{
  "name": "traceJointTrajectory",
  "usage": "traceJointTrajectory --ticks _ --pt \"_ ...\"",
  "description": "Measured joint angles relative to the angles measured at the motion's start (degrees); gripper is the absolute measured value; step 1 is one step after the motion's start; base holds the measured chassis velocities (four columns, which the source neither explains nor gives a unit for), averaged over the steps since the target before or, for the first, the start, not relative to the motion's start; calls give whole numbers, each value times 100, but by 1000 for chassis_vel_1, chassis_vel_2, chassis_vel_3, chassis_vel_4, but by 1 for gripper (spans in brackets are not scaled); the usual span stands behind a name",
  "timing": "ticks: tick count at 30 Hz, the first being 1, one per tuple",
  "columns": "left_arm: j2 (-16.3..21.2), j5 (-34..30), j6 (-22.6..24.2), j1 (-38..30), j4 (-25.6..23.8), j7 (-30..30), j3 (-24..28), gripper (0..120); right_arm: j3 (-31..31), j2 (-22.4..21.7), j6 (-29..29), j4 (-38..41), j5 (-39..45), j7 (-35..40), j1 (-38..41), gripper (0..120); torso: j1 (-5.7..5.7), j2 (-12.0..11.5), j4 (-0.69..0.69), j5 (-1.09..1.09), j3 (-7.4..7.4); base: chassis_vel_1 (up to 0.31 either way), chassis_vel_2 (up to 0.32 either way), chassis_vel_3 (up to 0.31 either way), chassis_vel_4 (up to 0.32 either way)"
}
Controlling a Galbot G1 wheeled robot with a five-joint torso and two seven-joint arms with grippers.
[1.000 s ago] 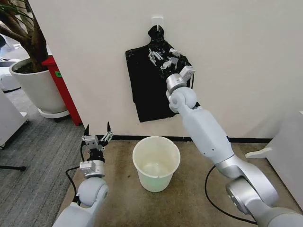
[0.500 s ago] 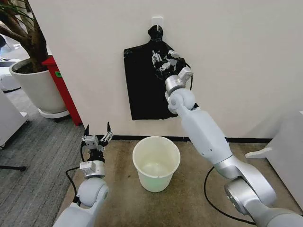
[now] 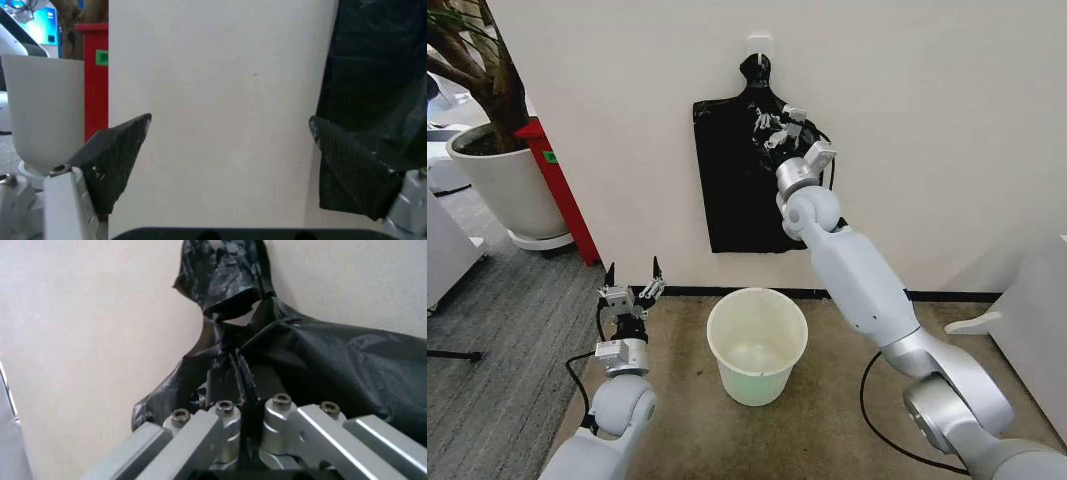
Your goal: Place the garbage bag over the trash bin.
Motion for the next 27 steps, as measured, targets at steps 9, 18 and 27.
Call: traceJointTrajectory --ticks 9,18,27 --pt "-19 6 -12 19 5 -2 -5 91 -127 -215 -523 460 -187 349 -227 0 0 0 -1 0 0 0 0 0 0" --pt "-10 16 -20 25 7 -2 -1 91 -162 -347 -1181 858 -231 804 -485 0 0 0 0 0 0 0 0 0 0" --pt "-31 39 -39 60 9 -1 10 91 -170 -554 -1346 1234 -249 912 -947 0 0 0 -1 0 0 0 0 0 0"
